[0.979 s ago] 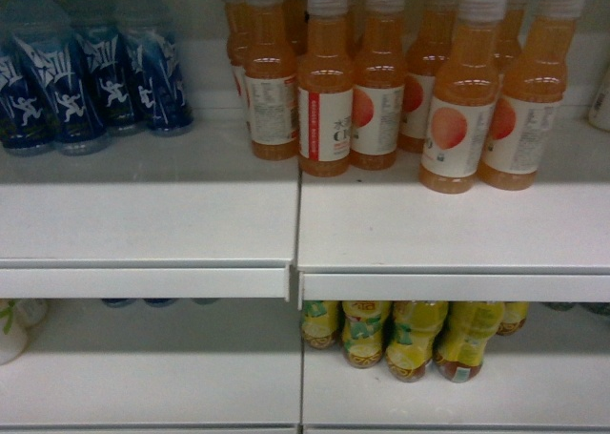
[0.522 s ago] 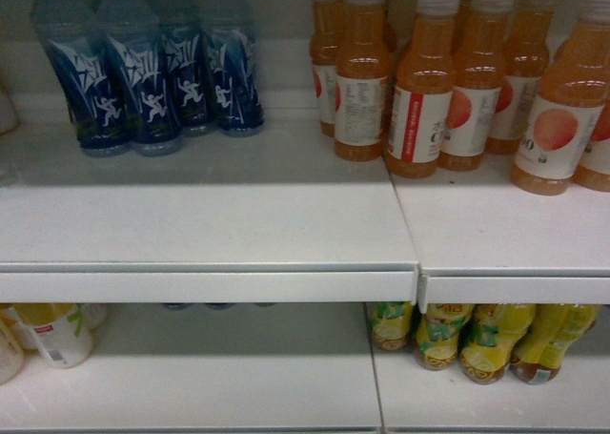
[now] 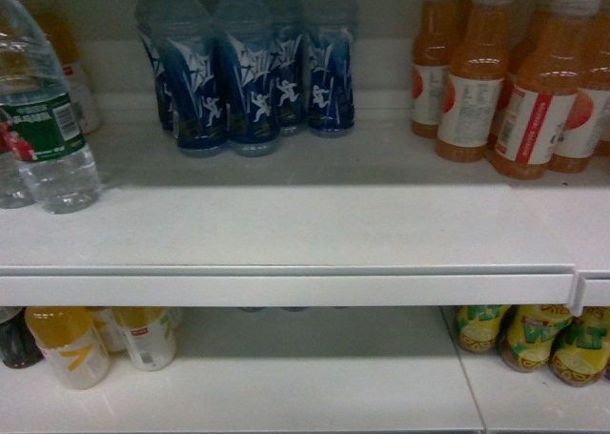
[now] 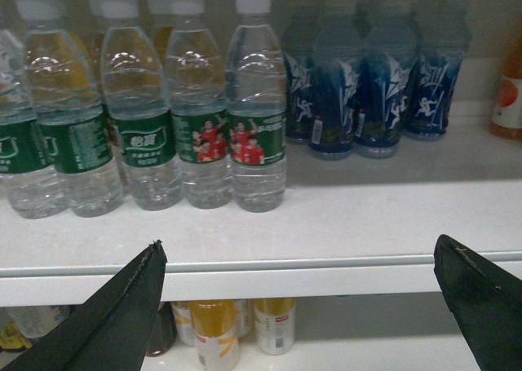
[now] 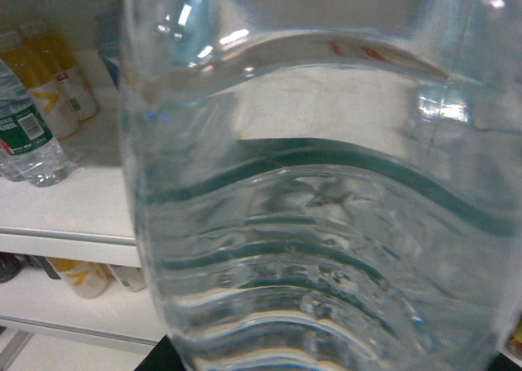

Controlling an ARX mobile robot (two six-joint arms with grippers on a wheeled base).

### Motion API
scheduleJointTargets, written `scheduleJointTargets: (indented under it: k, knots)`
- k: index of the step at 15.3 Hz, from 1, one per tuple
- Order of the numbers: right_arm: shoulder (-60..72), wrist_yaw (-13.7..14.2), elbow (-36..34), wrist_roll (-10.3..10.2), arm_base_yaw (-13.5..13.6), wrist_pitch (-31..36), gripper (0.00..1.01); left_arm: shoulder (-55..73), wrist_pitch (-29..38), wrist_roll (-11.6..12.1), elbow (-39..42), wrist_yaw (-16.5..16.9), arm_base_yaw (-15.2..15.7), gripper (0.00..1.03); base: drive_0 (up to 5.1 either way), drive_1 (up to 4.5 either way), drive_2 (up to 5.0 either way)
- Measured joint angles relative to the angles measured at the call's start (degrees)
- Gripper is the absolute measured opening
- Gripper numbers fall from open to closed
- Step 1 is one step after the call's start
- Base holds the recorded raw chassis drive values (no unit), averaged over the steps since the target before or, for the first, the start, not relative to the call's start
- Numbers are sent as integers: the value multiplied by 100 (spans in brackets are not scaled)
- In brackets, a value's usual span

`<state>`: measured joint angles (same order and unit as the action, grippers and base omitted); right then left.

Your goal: Move water from second to third shelf

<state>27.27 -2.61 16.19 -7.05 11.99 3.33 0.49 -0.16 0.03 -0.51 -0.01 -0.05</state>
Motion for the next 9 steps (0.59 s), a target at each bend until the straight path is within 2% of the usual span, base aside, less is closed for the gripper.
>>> scheduleJointTargets:
  k: [9]
  knots:
    - [0, -2, -2, 0, 0, 0, 40, 0, 4, 0, 0, -4, 0, 98, -503, 242, 242]
